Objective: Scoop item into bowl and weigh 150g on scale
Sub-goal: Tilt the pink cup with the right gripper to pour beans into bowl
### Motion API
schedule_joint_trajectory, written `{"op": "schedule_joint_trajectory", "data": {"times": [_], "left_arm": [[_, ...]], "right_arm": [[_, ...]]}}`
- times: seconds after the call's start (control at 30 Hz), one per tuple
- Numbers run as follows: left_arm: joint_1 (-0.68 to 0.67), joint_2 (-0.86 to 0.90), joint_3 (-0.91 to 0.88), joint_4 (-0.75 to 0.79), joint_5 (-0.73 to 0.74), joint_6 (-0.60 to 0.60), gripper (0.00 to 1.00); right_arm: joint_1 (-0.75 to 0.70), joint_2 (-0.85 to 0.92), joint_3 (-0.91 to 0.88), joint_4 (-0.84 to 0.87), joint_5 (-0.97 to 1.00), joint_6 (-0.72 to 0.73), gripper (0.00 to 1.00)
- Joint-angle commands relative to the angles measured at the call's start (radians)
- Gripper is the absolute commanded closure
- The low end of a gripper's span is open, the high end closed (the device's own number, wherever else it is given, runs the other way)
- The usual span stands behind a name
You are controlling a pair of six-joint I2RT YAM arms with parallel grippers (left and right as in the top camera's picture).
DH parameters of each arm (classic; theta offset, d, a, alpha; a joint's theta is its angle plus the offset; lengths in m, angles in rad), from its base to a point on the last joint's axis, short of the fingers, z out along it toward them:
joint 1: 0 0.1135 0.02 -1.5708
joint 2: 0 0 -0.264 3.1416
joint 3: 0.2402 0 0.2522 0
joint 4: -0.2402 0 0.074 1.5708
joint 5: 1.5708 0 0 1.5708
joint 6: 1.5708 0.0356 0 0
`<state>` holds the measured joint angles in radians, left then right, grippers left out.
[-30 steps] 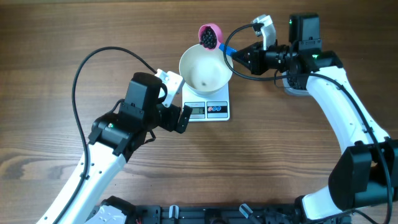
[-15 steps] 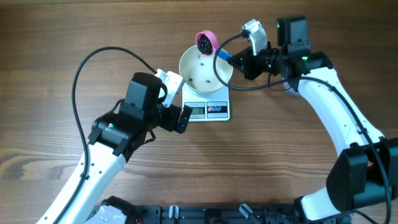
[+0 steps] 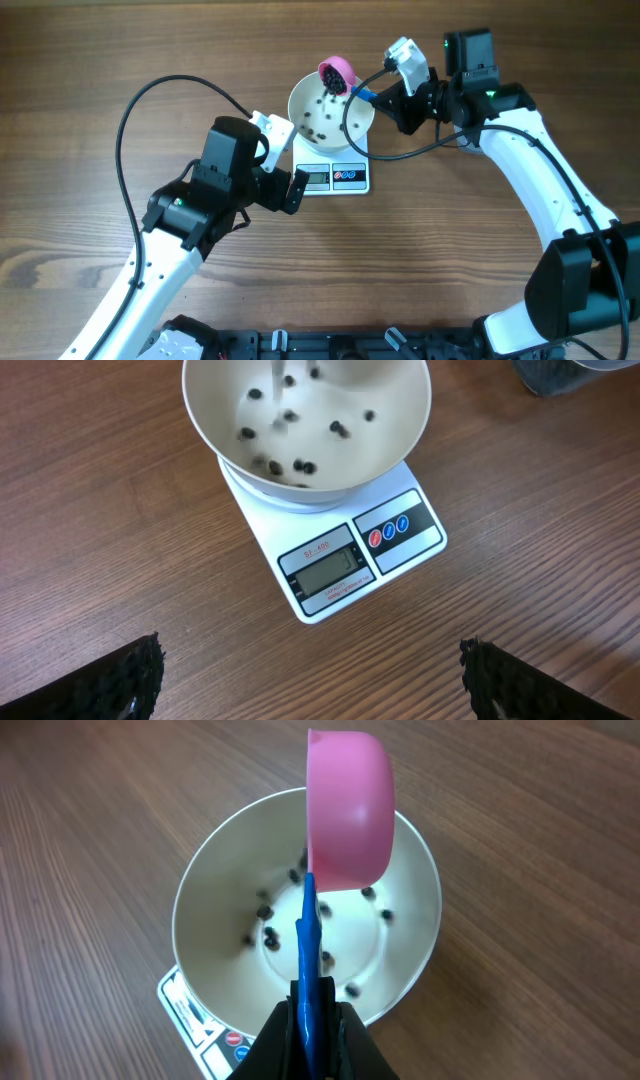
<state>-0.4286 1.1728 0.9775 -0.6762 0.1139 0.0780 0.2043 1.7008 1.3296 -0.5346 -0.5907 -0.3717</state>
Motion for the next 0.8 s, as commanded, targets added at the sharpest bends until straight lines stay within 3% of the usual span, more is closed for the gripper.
{"op": "schedule_joint_trajectory", "data": {"times": [0.0, 0.57, 0.77], "left_arm": [[0.005, 0.005, 0.018, 0.003, 0.001, 0.02, 0.0], [0.005, 0.005, 0.018, 0.003, 0.001, 0.019, 0.0], [0.005, 0.005, 0.018, 0.003, 0.001, 0.019, 0.0]], "right_arm": [[0.001, 0.008, -0.002, 0.003, 0.037, -0.074, 0.96], [0.013, -0.102, -0.002, -0.041, 0.111, -0.148, 0.96], [0.06, -0.102, -0.002, -0.076, 0.253, -0.197, 0.96]]}}
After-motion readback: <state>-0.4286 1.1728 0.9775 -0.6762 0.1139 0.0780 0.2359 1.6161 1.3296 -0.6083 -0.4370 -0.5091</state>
